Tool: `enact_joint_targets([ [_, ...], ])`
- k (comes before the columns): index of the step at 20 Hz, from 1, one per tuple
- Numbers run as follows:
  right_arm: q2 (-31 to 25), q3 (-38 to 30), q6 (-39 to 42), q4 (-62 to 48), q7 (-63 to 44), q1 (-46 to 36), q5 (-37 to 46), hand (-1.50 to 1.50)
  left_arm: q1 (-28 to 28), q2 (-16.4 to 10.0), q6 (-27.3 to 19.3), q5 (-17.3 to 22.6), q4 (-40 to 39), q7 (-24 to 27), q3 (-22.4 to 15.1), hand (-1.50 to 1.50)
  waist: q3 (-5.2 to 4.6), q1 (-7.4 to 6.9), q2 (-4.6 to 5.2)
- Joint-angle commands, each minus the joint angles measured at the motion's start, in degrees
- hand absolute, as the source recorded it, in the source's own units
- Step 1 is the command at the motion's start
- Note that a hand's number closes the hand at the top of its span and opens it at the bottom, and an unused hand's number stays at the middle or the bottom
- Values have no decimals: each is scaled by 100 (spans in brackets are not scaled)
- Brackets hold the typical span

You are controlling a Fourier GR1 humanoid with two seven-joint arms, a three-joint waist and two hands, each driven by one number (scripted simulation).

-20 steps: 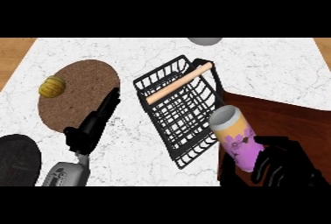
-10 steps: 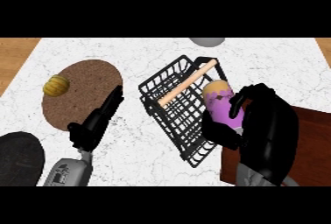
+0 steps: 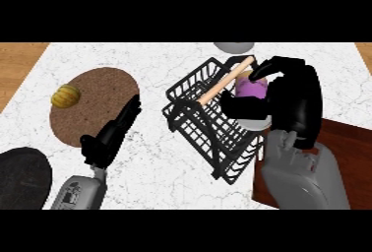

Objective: Pick the can from the tray and place it in the tiered basket

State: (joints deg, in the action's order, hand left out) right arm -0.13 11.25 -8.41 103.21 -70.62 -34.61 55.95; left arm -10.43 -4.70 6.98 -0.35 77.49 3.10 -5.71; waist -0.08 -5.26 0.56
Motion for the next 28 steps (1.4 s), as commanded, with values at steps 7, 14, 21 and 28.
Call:
enact_joint_targets([
  [7,12,-406,-1922,-658,-1427,-679,-261,-150,38,42,-132,-74,-180,146,62,0,-7,187,-41],
  [14,11,-1080,-1577,-408,-1403,-803,1885,-150,236,-119,-143,48,-201,111,311,0,-19,599,-172],
  [21,13,-1236,-1160,1474,-1405,-338,2978,-150,527,-140,-206,73,-175,313,419,0,-8,751,-218],
  [28,14,-832,-305,3959,-1251,1315,2944,-150,595,-160,-202,86,-194,306,455,0,6,955,-236],
])
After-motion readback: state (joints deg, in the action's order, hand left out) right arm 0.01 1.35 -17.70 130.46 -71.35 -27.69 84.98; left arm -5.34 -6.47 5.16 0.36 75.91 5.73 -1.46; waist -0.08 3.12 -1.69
